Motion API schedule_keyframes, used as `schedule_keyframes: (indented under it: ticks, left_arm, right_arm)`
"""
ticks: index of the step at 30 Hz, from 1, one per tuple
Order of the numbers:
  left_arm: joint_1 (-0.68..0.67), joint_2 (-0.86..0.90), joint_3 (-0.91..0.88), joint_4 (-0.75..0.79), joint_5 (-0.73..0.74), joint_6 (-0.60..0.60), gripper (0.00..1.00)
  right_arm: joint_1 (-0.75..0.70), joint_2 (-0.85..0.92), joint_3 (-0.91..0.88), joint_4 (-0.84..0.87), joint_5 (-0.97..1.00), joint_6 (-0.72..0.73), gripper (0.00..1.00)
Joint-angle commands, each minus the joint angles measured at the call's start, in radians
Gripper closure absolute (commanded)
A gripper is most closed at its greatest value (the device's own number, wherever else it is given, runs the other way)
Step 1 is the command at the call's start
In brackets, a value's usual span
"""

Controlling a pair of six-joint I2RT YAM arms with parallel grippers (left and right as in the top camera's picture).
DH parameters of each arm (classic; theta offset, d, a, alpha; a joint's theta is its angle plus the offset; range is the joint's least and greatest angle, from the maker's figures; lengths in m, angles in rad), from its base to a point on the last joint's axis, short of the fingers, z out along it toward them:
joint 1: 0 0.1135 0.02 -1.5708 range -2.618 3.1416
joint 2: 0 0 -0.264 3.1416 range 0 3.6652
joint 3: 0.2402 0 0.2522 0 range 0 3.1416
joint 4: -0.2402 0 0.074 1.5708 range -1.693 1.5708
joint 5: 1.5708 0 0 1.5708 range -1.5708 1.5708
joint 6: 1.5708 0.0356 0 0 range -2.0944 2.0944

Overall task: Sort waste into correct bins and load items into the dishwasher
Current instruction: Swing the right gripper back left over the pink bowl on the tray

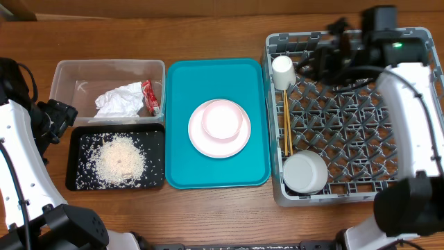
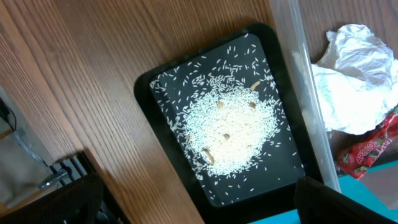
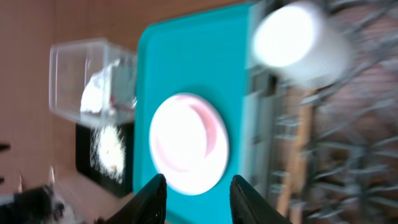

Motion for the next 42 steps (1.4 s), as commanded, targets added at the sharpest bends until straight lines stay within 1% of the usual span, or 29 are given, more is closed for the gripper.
schedule_keyframes:
  ticks: [1,4,8,10,13,16,23,32,33,36,42]
  left_arm:
    - [-0.007,-0.012,0.023,-0.001,-0.003,-0.01,0.0]
    - [-0.007,-0.012,0.023,-0.001,-0.003,-0.01,0.0]
    - [-0.007,-0.012,0.023,-0.001,-0.003,-0.01,0.0]
    - [-0.007,-0.012,0.023,-0.001,-0.003,-0.01,0.0]
    - [-0.007,-0.012,0.023,-0.001,-0.003,-0.01,0.0]
    - [-0.007,-0.012,0.023,-0.001,-0.003,-0.01,0.0]
    - [-0.007,-0.012,0.023,-0.001,-0.003,-0.01,0.0]
    - [-0.007,-0.012,0.023,-0.001,-0.003,-0.01,0.0]
    - [-0.007,-0.012,0.023,-0.001,-0.003,-0.01,0.0]
    - [-0.007,-0.012,0.023,-0.001,-0.003,-0.01,0.0]
    - [-0.007,-0.012,0.023,-0.001,-0.003,-0.01,0.0]
  right_arm:
    - [0.134,-0.04,-0.002,-0.009,0.08,0.127,0.64]
    - [0.273,-0.037,-0.002,-0.01,0.119,0.196,0.64]
    - [0.448,-0.037,-0.002,0.012,0.3,0.285,0.63]
    - [0.528,-0.037,-0.002,0.011,0.395,0.305,0.6]
    - [0.619,-0.037,-0.002,0.01,0.473,0.333,0.59]
    - [0.676,-0.037,-0.002,0.013,0.511,0.364,0.59]
    - [0.752,-0.035,-0.002,0.013,0.599,0.375,0.59]
    - [0.754,-0.02,-0.002,0.013,0.603,0.375,0.58]
    - [0.754,-0.016,-0.002,0.012,0.603,0.375,0.56]
    - [0.754,0.008,-0.003,0.012,0.603,0.375,0.54]
    - [0.754,0.055,-0.003,0.007,0.631,0.375,0.55]
